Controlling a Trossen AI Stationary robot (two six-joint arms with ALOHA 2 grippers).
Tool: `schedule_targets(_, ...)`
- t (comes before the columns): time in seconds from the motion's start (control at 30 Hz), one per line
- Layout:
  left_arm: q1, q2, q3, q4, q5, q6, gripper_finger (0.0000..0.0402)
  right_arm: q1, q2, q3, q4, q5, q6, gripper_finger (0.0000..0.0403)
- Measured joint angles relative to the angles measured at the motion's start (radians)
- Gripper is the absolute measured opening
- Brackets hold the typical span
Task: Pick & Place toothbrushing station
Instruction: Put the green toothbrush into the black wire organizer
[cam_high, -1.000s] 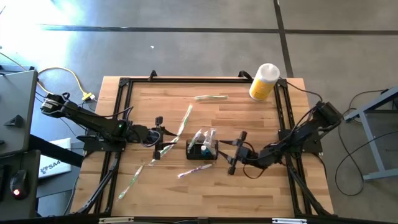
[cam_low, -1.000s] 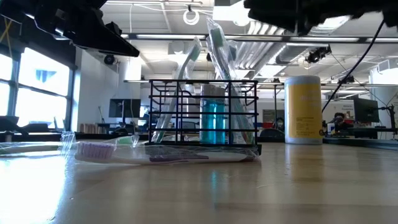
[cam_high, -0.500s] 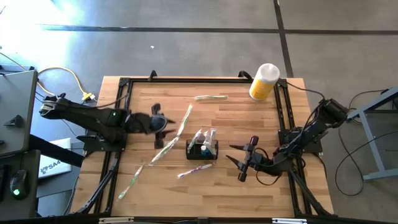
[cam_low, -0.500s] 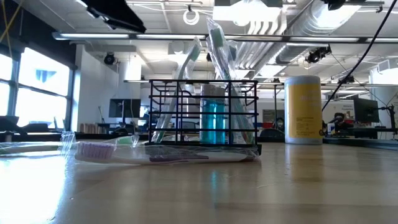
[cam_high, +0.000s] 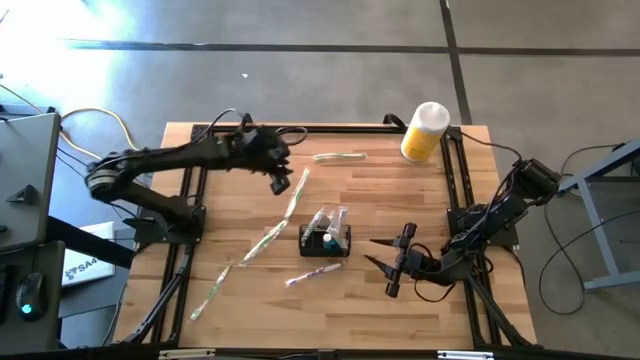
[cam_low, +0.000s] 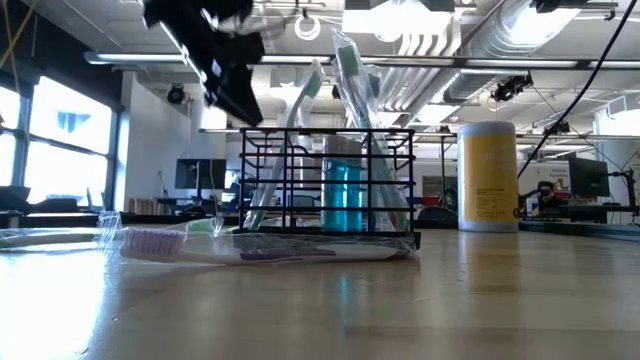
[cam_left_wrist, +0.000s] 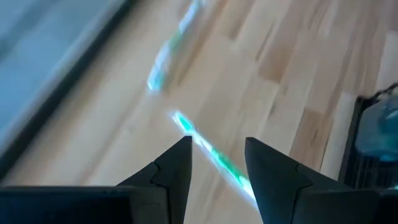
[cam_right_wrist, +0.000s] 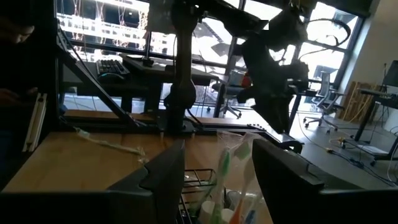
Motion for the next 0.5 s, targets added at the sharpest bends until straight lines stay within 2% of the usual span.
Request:
schedule_targets(0.2,0.075,0.203,0.000,0.042,0.171,0.000,0.0145,-0.001,0.000,0.000,-0.042,0.001,0.018,0.0181)
schedule_targets(0.5,0.075,0.393,0.000,0.161,0.253,-0.012,0.0145,-0.001,0.000,0.000,-0.064,0.001,0.069,0.0181)
